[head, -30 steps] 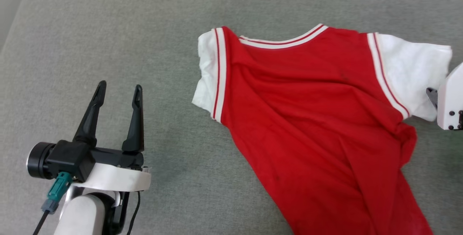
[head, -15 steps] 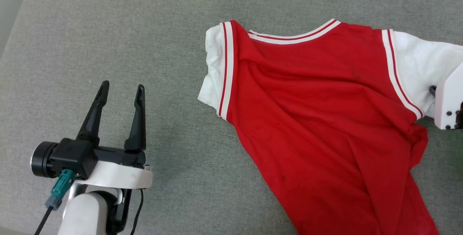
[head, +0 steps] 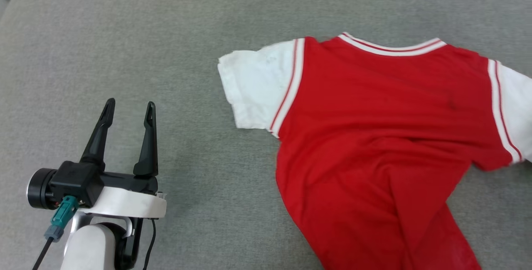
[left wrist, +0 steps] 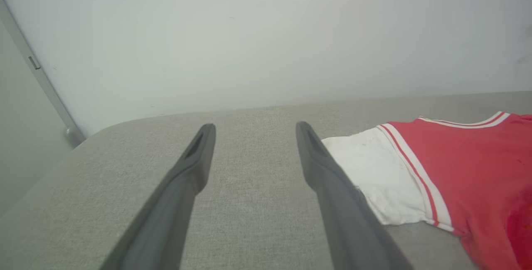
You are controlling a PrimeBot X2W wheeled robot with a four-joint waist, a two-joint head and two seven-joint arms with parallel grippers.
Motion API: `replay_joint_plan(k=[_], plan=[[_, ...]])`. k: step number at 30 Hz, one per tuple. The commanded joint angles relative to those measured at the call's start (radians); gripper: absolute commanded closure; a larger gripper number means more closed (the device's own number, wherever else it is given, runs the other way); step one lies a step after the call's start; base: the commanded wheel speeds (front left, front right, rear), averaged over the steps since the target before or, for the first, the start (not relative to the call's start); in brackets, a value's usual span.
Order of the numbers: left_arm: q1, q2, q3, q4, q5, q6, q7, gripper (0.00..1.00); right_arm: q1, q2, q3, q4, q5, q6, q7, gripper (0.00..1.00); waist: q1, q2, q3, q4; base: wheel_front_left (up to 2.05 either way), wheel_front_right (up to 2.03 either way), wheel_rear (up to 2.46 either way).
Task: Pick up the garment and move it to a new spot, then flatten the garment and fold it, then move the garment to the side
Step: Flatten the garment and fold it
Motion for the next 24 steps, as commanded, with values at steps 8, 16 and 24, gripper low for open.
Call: replay_joint_plan(k=[8, 16, 24], plan=[[0.009, -0.002, 0.017, 0.020, 0.005, -0.012, -0.003, 0.00, 0.061, 0.019, -0.041, 0.044, -0.023, -0.002, -0.049, 0.00, -0.0001, 0.0000, -0.030, -0.048, 0.00, 0.00, 0.00], [0.020, 0.008, 0.058, -0.003, 0.004, -0.017, -0.003, 0.00, 0.032, 0.105, -0.049, -0.026, -0.028, -0.001, -0.222, 0.00, -0.0001, 0.0000, -0.085, -0.105, 0.00, 0.00, 0.00], [0.041, 0.022, 0.078, -0.008, -0.029, -0.021, -0.003, 0.00, 0.116, 0.205, -0.067, -0.232, -0.019, -0.001, -0.569, 0.00, -0.0001, 0.0000, -0.135, -0.164, 0.00, 0.00, 0.00]])
